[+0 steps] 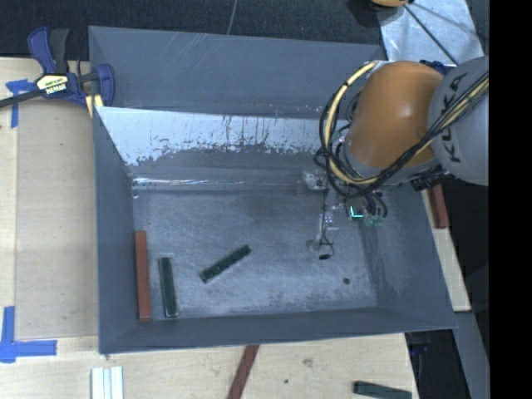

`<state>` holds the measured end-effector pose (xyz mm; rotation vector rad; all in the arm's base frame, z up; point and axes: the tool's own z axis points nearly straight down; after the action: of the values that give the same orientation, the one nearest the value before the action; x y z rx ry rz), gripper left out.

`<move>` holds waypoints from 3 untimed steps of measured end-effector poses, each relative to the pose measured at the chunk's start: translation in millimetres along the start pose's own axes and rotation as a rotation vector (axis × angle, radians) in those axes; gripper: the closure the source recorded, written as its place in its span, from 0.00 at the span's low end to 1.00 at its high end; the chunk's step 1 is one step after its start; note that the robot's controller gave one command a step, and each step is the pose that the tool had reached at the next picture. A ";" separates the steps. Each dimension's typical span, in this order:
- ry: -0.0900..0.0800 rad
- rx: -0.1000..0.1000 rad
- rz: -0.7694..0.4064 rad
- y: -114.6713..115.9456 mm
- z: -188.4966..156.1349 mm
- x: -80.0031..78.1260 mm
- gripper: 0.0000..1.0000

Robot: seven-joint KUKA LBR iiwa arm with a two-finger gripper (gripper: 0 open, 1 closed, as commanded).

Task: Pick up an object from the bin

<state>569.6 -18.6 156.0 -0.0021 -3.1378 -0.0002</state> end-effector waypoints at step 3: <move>-0.005 0.000 -0.070 69.3 40.0 -11.7 0.00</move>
Offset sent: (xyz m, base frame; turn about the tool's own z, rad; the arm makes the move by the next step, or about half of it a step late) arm 0.0216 0.0781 -0.0497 -0.1711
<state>581.2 50.6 116.0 0.1081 -3.1405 -0.0008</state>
